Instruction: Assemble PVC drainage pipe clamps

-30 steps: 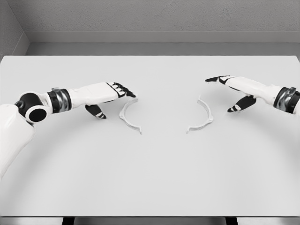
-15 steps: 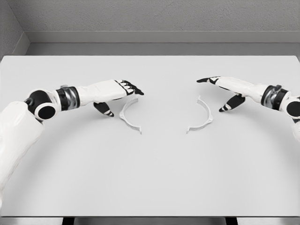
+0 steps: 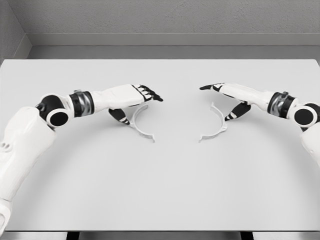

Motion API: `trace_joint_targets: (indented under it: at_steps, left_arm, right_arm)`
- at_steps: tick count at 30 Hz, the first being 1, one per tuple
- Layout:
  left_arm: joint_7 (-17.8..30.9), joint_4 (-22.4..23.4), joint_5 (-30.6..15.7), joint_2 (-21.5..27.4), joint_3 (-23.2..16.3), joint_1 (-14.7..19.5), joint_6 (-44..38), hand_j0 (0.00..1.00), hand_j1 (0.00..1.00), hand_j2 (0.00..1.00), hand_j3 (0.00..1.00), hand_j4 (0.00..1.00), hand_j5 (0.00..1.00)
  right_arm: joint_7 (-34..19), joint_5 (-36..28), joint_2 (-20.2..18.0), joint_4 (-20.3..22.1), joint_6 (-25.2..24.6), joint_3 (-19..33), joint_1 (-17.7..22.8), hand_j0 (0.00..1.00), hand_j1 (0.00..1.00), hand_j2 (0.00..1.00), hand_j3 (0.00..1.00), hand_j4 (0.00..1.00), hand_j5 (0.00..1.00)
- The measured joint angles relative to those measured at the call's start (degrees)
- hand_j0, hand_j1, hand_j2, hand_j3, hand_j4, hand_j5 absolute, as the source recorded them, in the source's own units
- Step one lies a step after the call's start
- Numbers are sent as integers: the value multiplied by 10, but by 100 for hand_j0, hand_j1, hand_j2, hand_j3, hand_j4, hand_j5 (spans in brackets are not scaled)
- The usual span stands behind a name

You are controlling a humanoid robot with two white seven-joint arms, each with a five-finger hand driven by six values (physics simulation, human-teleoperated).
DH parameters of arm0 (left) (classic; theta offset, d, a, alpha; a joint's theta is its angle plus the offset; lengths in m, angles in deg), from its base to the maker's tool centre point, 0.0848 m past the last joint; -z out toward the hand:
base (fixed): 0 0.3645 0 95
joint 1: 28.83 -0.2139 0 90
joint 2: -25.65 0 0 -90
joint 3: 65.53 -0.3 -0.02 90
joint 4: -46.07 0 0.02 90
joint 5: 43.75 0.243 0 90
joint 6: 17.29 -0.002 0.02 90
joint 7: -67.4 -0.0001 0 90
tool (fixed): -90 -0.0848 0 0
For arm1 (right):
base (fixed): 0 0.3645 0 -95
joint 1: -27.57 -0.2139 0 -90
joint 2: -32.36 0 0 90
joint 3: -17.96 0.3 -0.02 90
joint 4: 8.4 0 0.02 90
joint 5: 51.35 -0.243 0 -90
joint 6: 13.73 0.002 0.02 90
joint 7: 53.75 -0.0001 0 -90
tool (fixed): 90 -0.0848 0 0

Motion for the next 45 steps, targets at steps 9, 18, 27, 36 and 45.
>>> trace_joint_targets:
  at_steps: [9,18,27,36,45]
  left_arm:
    - [0,13,13,-26,-1,9,0,100,100,100,100,100,100]
    - [0,18,20,-38,-2,16,0,100,100,100,100,100,100]
    - [0,43,40,-48,1,41,0,100,100,100,100,100,100]
    - [0,51,46,-63,-1,43,0,100,100,100,100,100,100]
    - [1,64,33,-69,1,41,-4,100,100,100,100,100,100]
  right_arm:
    - [1,1,10,10,0,-1,-4,100,100,100,100,100,100]
    - [0,0,15,14,0,-1,-4,100,100,100,100,100,100]
    - [1,1,25,14,0,-1,-7,100,100,100,100,100,100]
    - [0,0,25,12,0,1,-9,100,100,100,100,100,100]
    - [-6,1,-31,11,0,49,18,100,100,100,100,100,100]
